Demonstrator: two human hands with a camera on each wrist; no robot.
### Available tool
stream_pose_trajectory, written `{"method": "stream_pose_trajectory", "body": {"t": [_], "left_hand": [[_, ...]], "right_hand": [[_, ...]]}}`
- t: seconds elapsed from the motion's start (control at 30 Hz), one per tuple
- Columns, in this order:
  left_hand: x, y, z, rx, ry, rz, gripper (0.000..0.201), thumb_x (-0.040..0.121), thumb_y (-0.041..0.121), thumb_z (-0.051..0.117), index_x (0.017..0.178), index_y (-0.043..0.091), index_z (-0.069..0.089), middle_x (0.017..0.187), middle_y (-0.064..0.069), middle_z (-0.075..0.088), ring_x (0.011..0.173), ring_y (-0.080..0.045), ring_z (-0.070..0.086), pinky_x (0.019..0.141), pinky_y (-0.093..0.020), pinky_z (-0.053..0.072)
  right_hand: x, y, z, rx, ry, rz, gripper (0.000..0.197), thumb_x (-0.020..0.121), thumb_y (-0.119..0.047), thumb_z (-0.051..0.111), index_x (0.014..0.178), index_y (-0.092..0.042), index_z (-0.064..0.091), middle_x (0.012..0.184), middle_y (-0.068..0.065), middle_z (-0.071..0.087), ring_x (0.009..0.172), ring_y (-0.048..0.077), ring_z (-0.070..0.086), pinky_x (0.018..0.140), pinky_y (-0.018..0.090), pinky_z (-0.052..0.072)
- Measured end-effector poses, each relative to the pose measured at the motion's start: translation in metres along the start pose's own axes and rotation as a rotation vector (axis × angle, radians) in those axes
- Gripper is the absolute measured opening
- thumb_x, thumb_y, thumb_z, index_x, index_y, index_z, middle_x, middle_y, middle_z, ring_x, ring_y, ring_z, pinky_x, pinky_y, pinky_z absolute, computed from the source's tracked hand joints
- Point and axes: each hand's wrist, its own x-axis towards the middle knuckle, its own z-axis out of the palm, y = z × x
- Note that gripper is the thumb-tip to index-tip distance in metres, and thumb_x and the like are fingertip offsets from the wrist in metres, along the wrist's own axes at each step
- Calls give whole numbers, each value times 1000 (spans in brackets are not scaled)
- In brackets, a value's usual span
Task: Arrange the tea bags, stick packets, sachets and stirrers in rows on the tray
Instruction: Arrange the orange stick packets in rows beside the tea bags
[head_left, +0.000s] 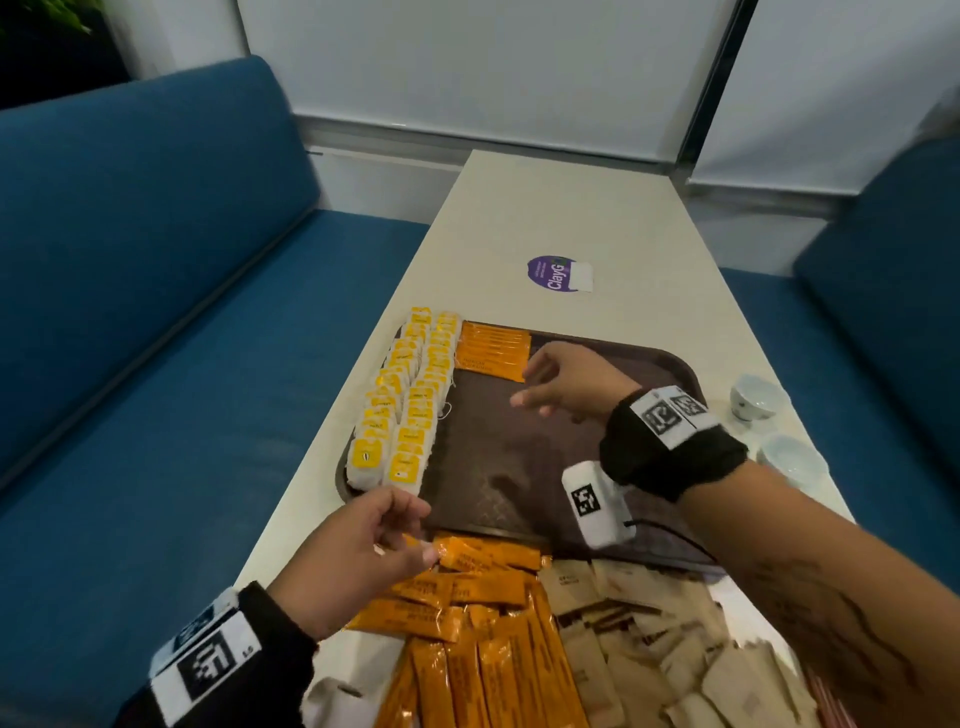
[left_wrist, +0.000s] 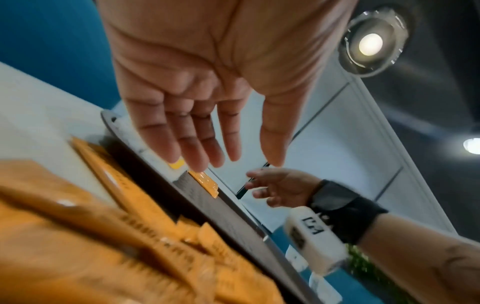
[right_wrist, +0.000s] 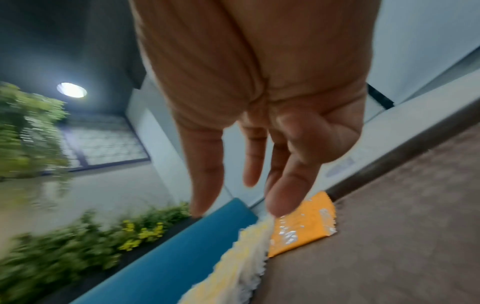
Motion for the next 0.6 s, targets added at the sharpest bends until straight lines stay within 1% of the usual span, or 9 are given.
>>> {"method": "stream_pose_trajectory", "body": {"t": [0.03, 0.07, 0.13, 0.23, 0.3, 0.4, 0.47, 0.5, 0.6], "left_hand": [[-6, -3, 0, 106, -19, -1, 31, 77, 23, 74, 100, 33, 57, 101, 10, 60, 88, -6, 58, 72, -19, 50], [-11, -3, 1, 205, -34, 3, 33, 75, 27, 76, 99, 37, 55, 104, 14, 57, 92, -4, 56, 76, -21, 50], [-18, -1, 5, 391, -74, 27, 42, 73, 36, 76, 104, 42, 49, 112, 18, 51, 99, -2, 51, 85, -22, 48], [-26, 2, 16, 699, -132, 100, 72, 69, 49, 75, 130, 38, 38, 129, 17, 39, 118, -5, 41, 98, -22, 40], [-30, -2, 21, 823, -155, 126, 93, 66, 54, 74, 141, 34, 24, 141, 12, 30, 128, -10, 34, 104, -26, 36], [-35, -8, 28, 950, -206, 60, 112, 65, 51, 76, 148, 28, 6, 151, 3, 18, 136, -20, 26, 109, -34, 33], [-41, -11, 31, 1023, -205, 21, 111, 67, 46, 76, 148, 27, 2, 150, 0, 19, 135, -23, 26, 108, -35, 35], [-43, -12, 33, 1052, -196, 10, 109, 68, 45, 76, 147, 27, 4, 148, 0, 23, 133, -23, 28, 107, -34, 36], [-46, -15, 36, 1101, -174, -3, 87, 72, 40, 72, 141, 25, 21, 136, -1, 35, 125, -22, 34, 100, -32, 39]], "right_hand": [[-25, -2, 2, -50, -58, -41, 38, 75, -26, 79, 104, -17, 56, 91, -2, 60, 69, 10, 61, 51, 23, 41], [-48, -4, 6, -106, -108, -72, 38, 74, -27, 79, 104, -20, 57, 91, -5, 59, 74, 10, 61, 57, 22, 45], [-91, -4, 17, -221, -197, -85, 44, 71, -29, 81, 107, -26, 57, 96, -9, 59, 88, 8, 59, 73, 22, 49], [-141, -1, 40, -454, -297, -68, 69, 66, -36, 83, 125, -34, 47, 119, -11, 53, 108, 10, 52, 91, 31, 48], [-163, 1, 55, -613, -315, -79, 84, 64, -39, 83, 135, -34, 38, 131, -9, 45, 118, 15, 46, 96, 35, 46], [-182, 7, 73, -645, -292, -19, 89, 63, -35, 85, 136, -30, 34, 133, -3, 42, 116, 22, 50, 92, 37, 49], [-189, 12, 82, -645, -260, 27, 86, 64, -31, 85, 134, -27, 35, 132, 0, 43, 114, 24, 52, 91, 37, 51], [-191, 14, 87, -652, -248, 46, 84, 65, -29, 84, 133, -25, 36, 130, 1, 44, 113, 24, 53, 91, 38, 51], [-192, 21, 102, -635, -220, 104, 79, 69, -22, 82, 132, -22, 36, 128, 3, 47, 111, 24, 54, 91, 38, 51]]}}
